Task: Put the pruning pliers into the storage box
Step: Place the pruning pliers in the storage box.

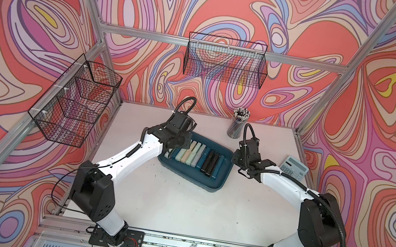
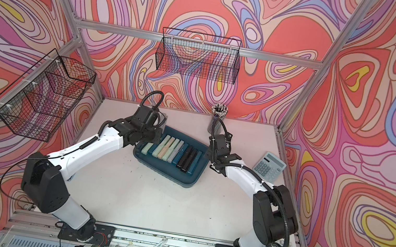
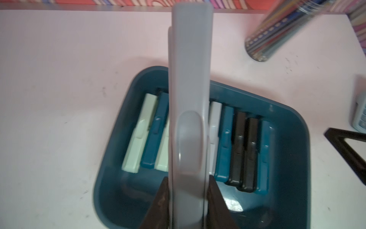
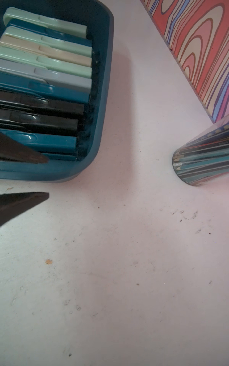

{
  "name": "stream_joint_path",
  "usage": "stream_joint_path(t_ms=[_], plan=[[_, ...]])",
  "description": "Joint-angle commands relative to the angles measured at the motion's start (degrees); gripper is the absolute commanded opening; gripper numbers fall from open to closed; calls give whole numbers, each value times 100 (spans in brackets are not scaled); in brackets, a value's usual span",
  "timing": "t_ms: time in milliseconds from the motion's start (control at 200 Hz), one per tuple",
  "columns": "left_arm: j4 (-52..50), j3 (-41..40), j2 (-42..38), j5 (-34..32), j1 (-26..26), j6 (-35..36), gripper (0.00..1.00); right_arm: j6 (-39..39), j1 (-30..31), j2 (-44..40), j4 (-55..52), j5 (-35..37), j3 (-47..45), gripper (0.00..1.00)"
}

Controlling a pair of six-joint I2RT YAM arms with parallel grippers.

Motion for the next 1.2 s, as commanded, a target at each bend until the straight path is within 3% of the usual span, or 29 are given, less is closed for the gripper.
stream_joint_path(t_ms=[0, 300, 786, 1197], plan=[[-277, 287, 463, -203, -483, -275, 15, 107, -110, -314, 80, 23, -141, 27], [-51, 903, 1524, 51, -1478, -892, 18, 83, -576, -654, 272, -297, -575, 27], [-275, 1708, 2480, 555, -1756, -1124, 18, 64, -748, -745, 404, -608, -765, 27], [-436, 1967, 2988, 466, -1906, -1073, 19, 71, -842, -843, 518, -737, -987, 27]])
